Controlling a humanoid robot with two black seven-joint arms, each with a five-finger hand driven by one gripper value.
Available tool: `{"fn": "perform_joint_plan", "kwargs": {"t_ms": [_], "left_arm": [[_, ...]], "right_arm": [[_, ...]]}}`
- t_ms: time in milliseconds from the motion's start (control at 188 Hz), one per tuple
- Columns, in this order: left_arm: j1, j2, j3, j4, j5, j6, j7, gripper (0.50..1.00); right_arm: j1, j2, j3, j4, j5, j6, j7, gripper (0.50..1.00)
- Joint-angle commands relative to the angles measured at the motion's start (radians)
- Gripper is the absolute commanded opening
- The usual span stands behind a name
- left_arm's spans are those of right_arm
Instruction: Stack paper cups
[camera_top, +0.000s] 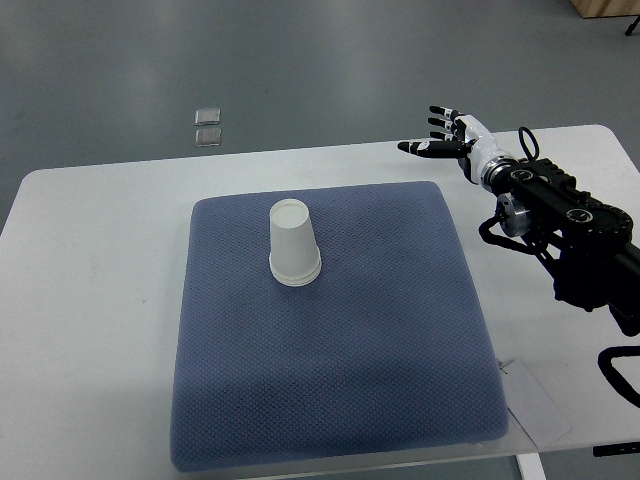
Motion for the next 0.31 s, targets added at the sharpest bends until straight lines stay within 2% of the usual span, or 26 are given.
{"fn": "perform_joint_plan", "kwargs": {"t_ms": [0, 303], "left_arm": [[0.0, 0.0, 0.0, 0.0, 0.0, 0.0, 0.0, 1.0], [0.0, 0.0, 0.0, 0.0, 0.0, 0.0, 0.0, 1.0]], "right_arm": [[-0.003, 0.016, 0.0, 0.002, 0.0, 0.0, 0.006, 0.915], [-0.043, 0.041, -0.001, 0.002, 0.0, 0.0, 0.007, 0.915]]}}
